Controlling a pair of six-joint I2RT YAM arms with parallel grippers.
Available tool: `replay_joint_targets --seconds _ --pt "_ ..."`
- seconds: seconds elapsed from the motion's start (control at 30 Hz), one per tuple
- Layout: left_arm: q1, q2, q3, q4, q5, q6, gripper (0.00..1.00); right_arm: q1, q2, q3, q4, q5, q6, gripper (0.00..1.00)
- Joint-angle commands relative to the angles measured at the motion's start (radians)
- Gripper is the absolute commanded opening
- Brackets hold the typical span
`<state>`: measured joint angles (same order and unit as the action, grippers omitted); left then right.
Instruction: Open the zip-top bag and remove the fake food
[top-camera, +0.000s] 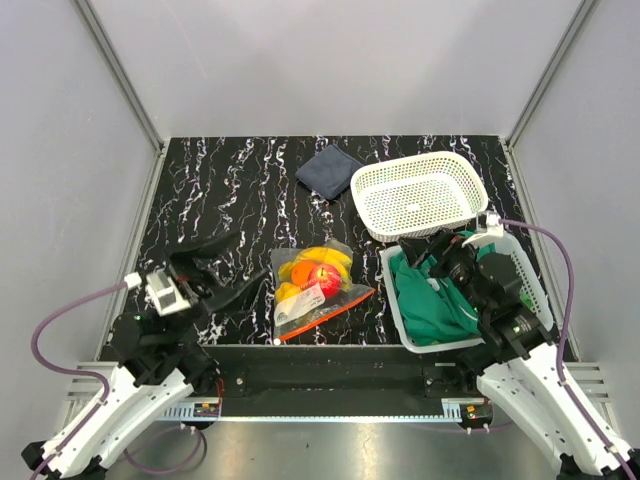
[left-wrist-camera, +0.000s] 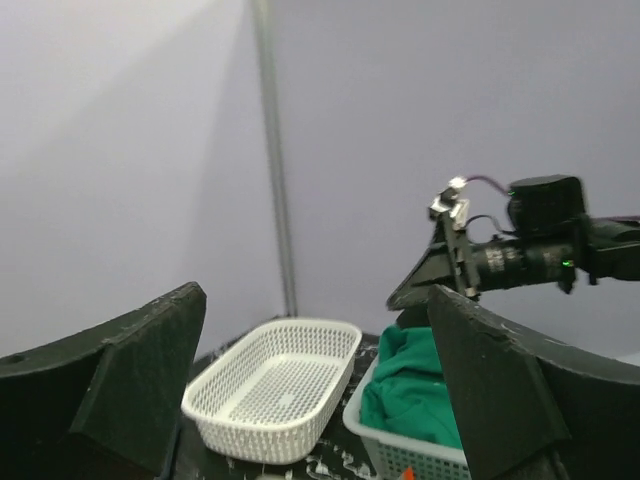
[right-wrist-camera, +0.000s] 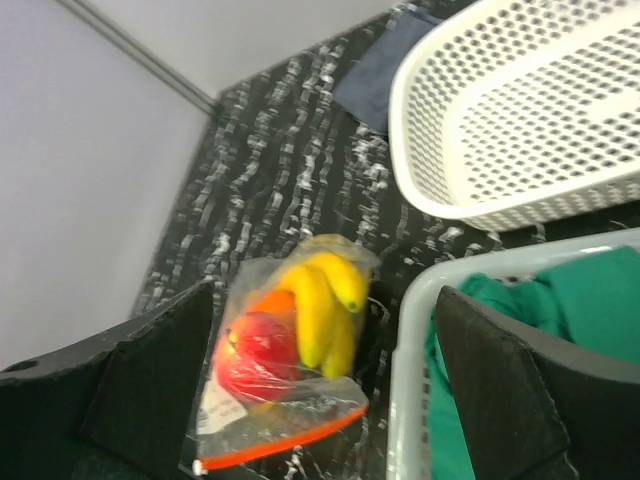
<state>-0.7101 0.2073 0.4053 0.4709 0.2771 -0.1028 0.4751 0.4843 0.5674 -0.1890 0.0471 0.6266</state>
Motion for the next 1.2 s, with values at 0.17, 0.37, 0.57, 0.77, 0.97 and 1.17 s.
replay_joint_targets --seconds 0.17,0.37,0.57,0.77,0.97,1.17 --pt "-0.003 0.087 0.223 -0.610 -0.713 -0.322 0.99 0.007 0.016 0.135 -0.191 0.004 -0.129 1.00" --pt "-0.003 0.083 0.285 -0.776 -0.546 -0.261 0.99 0.007 0.245 0.247 -0.239 -0.278 -0.185 1.00" --pt "-0.003 0.030 0.271 -0.805 -0.515 -0.386 0.99 0.160 0.459 0.344 -0.254 -0.218 -0.183 1.00" --pt "-0.003 0.075 0.328 -0.986 -0.591 -0.483 0.99 0.529 0.646 0.428 -0.267 -0.053 -0.212 1.00" --pt "-0.003 0.138 0.372 -1.066 -0.572 -0.529 0.99 0.773 0.709 0.424 -0.251 0.065 -0.006 1.00" --pt "-0.003 0.204 0.391 -1.109 -0.538 -0.571 0.99 0.875 0.749 0.309 -0.155 0.070 0.344 1.00"
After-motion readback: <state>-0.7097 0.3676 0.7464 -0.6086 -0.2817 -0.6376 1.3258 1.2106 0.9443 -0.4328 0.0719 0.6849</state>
